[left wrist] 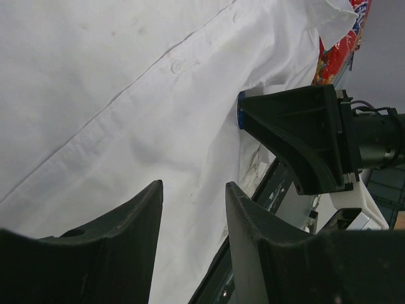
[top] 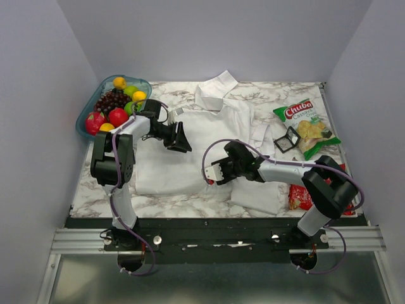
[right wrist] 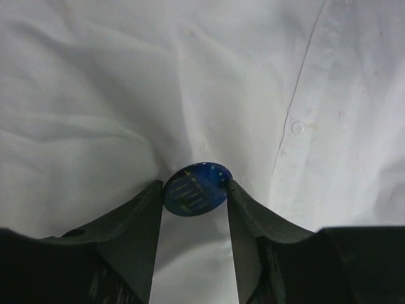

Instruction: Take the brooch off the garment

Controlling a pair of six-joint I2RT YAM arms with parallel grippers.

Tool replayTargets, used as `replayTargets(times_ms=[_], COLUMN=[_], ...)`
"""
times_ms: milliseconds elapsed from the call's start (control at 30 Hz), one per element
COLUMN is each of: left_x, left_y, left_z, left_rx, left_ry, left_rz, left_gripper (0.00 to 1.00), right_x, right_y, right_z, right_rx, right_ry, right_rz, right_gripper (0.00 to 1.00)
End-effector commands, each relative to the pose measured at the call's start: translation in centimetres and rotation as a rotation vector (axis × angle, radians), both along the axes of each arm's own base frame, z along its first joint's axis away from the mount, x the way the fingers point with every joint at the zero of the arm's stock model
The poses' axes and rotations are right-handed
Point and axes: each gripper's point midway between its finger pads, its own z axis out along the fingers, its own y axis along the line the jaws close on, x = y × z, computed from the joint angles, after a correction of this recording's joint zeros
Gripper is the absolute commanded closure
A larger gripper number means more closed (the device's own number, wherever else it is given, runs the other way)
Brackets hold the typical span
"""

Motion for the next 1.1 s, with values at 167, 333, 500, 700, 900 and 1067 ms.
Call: replayTargets(times_ms=[167,333,500,700,900,1067], left_x=[1.7,1.9,1.9,1.8,1.7,1.8], left_y=[-0.6,-0.7,-0.9,-1.2,-1.2,-1.1], left_z=[0.8,0.6,0.8,0.7,0.4,0.2], left_rx=[-0.066,-0.071,-0.079,-0.085,-0.081,-0.074], left_ry=[-0.011,-0.004,0.000,0.007,0.022,0.025], left_rz=[0.000,-0.001,-0.007,-0.015,-0.014,-0.014], left_gripper=[0.47,0.48,0.47,0.47,0.47,0.47], right_x=[2.7,2.1,1.9,1.6,0.9,0.7], right_y=[-1.3,-0.8,-0.4,-0.7,-1.1,-0.3], right_z=[3.5,3.2,2.7,2.3,1.7,1.6], right_rx=[0.025,0.046,0.044,0.035,-0.007,0.002], right_ry=[-0.108,-0.060,0.003,0.049,0.033,0.007], right_rz=[-0.094,-0.060,-0.050,-0.053,0.053,0.150], right_gripper=[0.57,0.69,0.74,0.72,0.61,0.60])
